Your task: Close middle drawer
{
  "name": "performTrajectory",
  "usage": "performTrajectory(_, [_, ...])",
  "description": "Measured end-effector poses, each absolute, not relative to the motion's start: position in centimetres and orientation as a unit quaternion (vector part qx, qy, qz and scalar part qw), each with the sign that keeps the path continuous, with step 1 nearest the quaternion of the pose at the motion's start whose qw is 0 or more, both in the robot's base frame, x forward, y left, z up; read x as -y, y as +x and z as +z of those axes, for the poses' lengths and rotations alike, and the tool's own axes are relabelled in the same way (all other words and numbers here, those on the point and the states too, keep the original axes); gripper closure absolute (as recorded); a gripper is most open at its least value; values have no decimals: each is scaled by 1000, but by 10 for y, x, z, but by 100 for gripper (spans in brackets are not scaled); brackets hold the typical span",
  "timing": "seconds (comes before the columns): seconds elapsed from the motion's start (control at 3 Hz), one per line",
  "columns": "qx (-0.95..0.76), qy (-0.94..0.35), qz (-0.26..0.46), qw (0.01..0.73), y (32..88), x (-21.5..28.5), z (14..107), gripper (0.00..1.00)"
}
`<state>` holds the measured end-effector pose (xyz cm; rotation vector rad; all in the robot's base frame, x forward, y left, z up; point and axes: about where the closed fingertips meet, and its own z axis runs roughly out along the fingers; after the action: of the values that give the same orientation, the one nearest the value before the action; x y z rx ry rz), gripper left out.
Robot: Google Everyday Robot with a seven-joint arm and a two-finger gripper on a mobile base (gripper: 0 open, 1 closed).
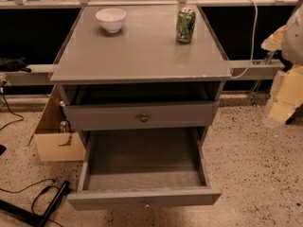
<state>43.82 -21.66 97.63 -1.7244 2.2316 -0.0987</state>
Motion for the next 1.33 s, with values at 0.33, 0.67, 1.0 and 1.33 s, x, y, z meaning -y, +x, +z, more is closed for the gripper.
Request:
performTrajectory(0.33, [-781,-603,-35,159,438,217,976,0])
performTrajectory(0.67, [-780,-602,-64,161,447,212,999,0])
performTrajectory(1.0, [-785,-591,-85,168,454,208,1001,0])
performTrajectory(1.33, [-792,-583,-81,162,451,219,956,0])
